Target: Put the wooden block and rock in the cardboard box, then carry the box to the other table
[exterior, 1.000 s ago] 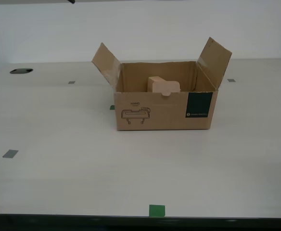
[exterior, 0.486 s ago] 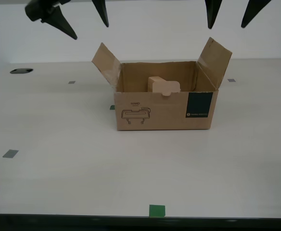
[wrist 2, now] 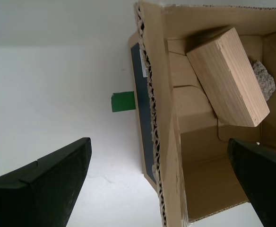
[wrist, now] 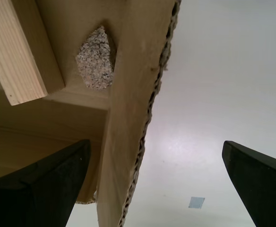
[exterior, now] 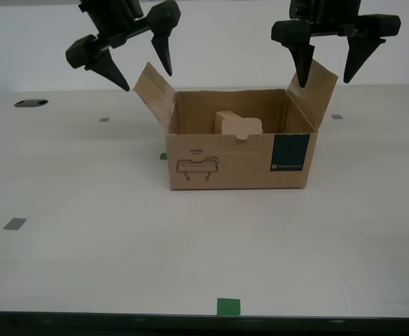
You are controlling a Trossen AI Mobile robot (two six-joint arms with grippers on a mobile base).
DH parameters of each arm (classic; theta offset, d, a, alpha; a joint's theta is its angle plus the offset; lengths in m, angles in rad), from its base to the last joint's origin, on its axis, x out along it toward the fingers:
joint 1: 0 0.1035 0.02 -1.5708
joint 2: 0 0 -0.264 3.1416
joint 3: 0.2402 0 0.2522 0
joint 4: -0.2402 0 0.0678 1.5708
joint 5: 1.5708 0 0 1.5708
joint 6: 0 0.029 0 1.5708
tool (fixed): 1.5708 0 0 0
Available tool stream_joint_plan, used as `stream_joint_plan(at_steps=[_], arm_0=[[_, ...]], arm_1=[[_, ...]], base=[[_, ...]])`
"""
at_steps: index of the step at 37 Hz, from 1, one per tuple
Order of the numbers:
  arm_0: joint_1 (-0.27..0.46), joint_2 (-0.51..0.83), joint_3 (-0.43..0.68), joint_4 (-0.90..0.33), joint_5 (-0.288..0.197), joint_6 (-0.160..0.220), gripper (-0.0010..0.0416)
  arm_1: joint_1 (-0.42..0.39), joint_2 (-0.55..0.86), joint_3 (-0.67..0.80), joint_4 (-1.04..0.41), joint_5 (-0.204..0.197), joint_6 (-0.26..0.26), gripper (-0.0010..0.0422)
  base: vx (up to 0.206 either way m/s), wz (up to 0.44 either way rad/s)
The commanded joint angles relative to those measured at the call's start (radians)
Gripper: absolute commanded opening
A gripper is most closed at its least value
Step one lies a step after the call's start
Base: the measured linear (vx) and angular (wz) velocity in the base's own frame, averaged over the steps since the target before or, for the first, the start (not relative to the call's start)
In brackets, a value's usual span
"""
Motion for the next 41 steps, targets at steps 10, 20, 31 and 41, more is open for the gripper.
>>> stream_joint_plan(at_steps=[10, 20, 31, 41], arm_0=[[-0.001, 0.007, -0.007, 0.075, -0.167, -0.01, 0.0388], [-0.001, 0.007, -0.086, 0.151, -0.174, -0.012, 0.0388], [-0.001, 0.007, -0.174, 0.227, -0.199, -0.012, 0.0388], [-0.001, 0.006, -0.191, 0.249, -0.236, -0.012, 0.0388]], arm_1=[[0.0, 0.051, 0.001, 0.051, 0.019, 0.013, 0.0394], [0.0, 0.051, 0.001, 0.077, 0.022, 0.013, 0.0394], [-0.001, 0.051, -0.005, 0.131, 0.022, 0.021, 0.0394], [-0.001, 0.051, -0.016, 0.17, 0.022, 0.02, 0.0394]], base=[[0.0, 0.0], [0.0, 0.0], [0.0, 0.0], [0.0, 0.0]])
